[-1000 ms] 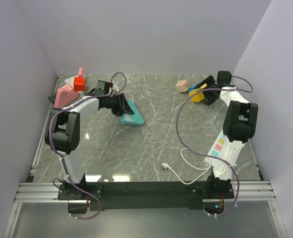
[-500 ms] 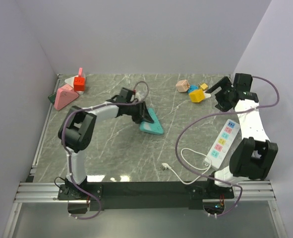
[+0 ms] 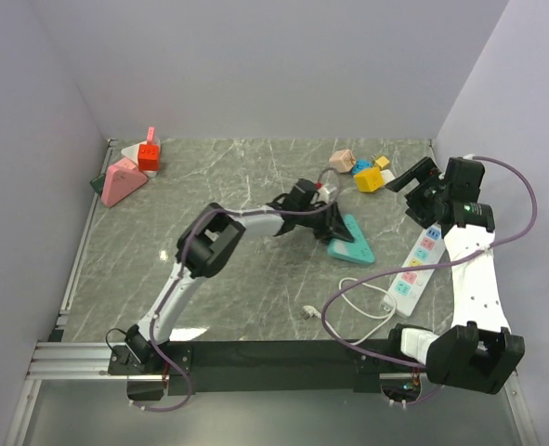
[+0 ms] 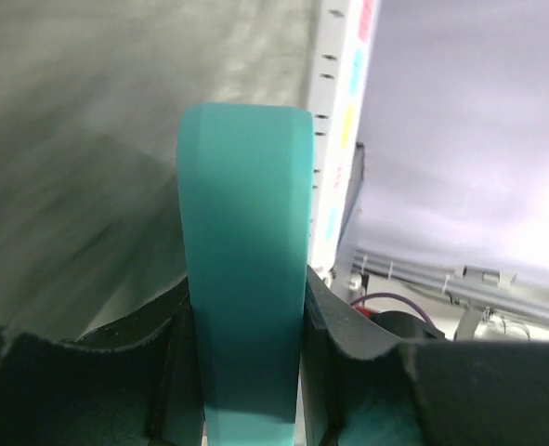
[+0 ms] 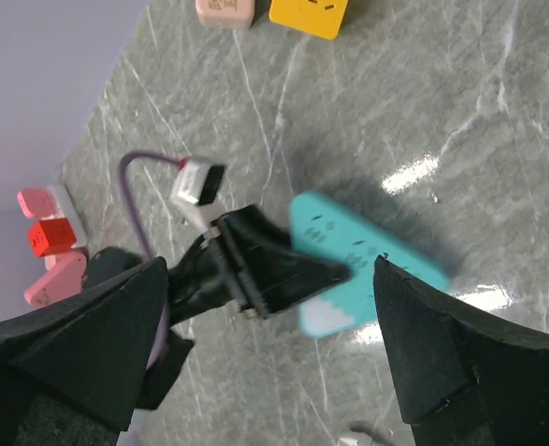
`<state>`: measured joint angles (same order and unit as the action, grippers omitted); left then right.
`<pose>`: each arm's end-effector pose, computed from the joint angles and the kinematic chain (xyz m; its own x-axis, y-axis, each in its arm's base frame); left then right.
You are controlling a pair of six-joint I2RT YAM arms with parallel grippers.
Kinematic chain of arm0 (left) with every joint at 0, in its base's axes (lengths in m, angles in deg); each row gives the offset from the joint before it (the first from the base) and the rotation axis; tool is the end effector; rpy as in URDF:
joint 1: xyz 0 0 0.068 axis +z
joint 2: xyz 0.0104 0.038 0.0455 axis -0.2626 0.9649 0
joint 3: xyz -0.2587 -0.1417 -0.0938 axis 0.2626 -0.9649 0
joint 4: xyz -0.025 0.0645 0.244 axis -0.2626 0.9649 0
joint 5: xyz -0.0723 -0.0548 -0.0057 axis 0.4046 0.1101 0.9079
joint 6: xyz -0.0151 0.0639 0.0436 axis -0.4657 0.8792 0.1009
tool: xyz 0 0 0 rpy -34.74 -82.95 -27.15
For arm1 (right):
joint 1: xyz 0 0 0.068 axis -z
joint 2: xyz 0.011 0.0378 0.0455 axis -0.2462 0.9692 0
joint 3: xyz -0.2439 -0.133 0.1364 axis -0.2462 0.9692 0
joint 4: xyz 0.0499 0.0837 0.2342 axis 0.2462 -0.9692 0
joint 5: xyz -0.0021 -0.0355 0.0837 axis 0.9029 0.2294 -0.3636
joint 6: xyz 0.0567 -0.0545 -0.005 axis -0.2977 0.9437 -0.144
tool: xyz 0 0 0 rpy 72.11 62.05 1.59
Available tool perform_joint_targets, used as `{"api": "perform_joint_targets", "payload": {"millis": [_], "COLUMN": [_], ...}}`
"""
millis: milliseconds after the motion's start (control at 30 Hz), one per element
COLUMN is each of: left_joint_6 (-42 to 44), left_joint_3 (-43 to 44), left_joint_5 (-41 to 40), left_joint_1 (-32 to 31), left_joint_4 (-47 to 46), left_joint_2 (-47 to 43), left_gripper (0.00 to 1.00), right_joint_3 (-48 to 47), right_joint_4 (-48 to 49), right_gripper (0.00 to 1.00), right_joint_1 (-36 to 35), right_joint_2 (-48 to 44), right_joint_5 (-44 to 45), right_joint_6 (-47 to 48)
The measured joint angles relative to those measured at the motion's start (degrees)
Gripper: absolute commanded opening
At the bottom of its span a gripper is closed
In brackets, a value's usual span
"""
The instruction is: Pull the plug off the socket
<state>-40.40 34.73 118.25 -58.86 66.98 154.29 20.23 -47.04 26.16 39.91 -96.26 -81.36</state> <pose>0.3737 -0.4189 0.1437 -0.9917 0.0542 -0.1166 0.1284 0.3816 -0.9154 0.2458 -0.0338 0.3608 -0.4692 0.7292 -0.4981 0.3884 0.6770 0.6252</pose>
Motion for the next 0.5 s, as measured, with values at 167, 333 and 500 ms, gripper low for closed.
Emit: {"api": "perform_joint_targets", "payload": {"millis": [167, 333, 500], "left_joint_6": [-1.66, -2.6, 0.87], "left_joint_3": [10.47, 10.8, 8.57], "left_joint_5": [0.57, 2.01, 1.44], "left_joint_1": [-5.9, -10.34, -10.36], "left_joint_4": [-0.39, -0.83, 1.86], "left_joint_2": [7.04, 8.13, 5.2], "left_gripper": [0.56, 0.96, 1.0], "right_joint_3": [1.33, 1.73, 1.84], "right_joint_4": [-0.87, -1.01, -1.01], "right_gripper": [0.98, 0.98, 0.98], "right_joint_1": [0.0, 0.0, 0.0], "right_joint_2": [-1.55, -1.75, -1.75], "right_joint_5": [-0.42, -0.92, -0.98], "right_joint_6": [0.39, 0.61, 0.76]}}
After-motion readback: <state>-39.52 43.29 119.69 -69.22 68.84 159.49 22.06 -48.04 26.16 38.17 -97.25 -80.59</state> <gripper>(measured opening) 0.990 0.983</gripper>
